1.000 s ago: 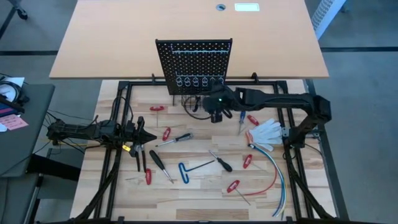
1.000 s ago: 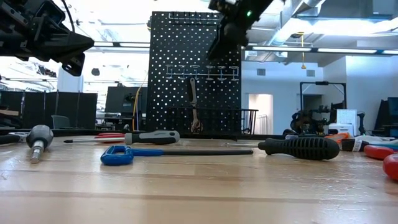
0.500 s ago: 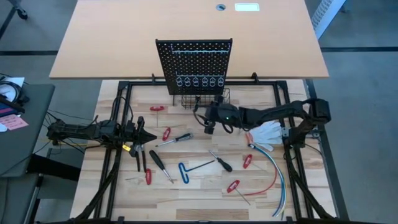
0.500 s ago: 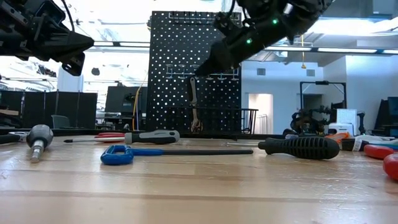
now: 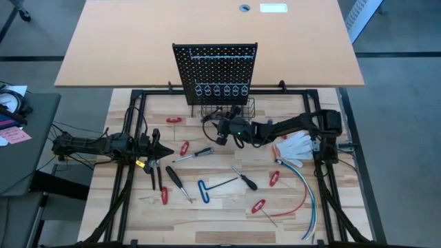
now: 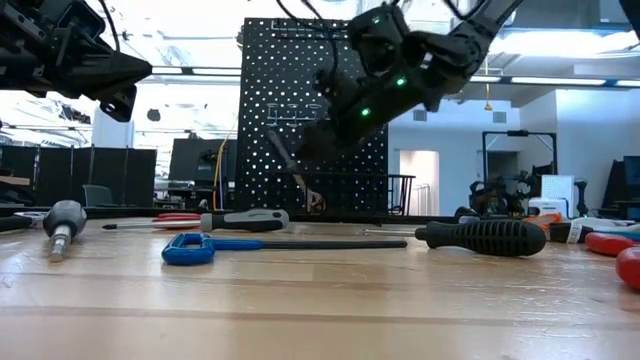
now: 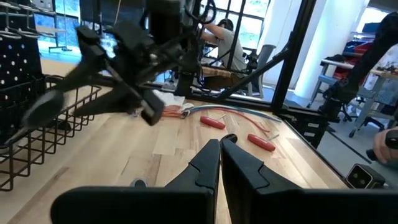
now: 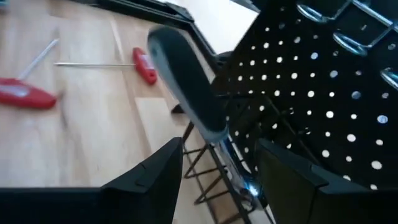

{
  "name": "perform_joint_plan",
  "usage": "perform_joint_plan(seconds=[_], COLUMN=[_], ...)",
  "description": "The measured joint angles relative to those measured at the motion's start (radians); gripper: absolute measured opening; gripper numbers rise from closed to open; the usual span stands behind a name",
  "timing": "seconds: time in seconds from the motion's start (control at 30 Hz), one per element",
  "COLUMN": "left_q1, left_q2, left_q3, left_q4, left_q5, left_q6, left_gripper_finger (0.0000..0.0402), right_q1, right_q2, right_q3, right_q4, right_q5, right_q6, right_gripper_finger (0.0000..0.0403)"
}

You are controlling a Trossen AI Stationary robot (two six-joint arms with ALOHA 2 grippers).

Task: Hang tools onto peg board
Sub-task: Put the ratchet wrench into the wire basket on the pegboard

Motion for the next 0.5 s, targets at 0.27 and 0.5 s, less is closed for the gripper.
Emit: perform_joint_plan(seconds=[0.27, 0.5], left_q1=[0.000, 0.000], left_q2=[0.000, -0.001], left_q3=[0.000, 0.000], left_q4=[0.000, 0.002], left_q5=[0.001, -0.002], left_q6=[-0.002, -0.001], left_gripper_finger=[0.0012, 0.0012], right_q1=[-0.015, -0.032], right_q2=[0.037, 0.038], right_q3=[0.058, 0.098], right_q4=[-0.011, -0.010], right_q5=[-0.088, -0.217], right_q6=[-0.108, -0.122], right_gripper_finger=[0.0207, 0.0207])
